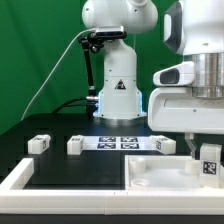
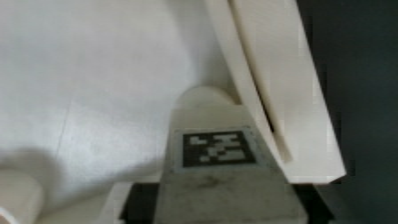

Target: Assemble one leg

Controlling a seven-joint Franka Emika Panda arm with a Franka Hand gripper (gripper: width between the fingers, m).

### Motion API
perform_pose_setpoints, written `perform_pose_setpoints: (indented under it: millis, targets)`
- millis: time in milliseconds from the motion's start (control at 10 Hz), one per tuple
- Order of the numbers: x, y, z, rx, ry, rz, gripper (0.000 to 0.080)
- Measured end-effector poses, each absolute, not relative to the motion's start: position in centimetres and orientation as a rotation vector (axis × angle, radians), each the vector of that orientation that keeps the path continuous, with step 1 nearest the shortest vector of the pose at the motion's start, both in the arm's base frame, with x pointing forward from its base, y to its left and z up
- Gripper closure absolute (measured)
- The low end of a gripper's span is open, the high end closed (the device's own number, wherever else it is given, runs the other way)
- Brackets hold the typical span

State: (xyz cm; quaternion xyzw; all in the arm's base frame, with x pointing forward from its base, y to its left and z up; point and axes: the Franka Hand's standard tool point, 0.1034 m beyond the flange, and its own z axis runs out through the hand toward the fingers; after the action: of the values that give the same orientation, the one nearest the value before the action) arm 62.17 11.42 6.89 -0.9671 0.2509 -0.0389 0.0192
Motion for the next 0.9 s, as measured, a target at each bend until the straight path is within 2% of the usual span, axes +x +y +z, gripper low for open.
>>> perform_pose_setpoints:
  millis: [400, 700, 800, 900]
  targets:
    - [61.8, 9.1, 6.9, -2.885, 1.26, -0.14, 0.0486]
    - [61.7, 8.7, 6.9, -2.871, 1.308, -0.137, 0.0473]
    - [61.7, 8.7, 6.9, -2.871, 1.308, -0.137, 0.0297]
    - [61.7, 8.7, 6.9, -2.871, 1.308, -0.137, 0.0181]
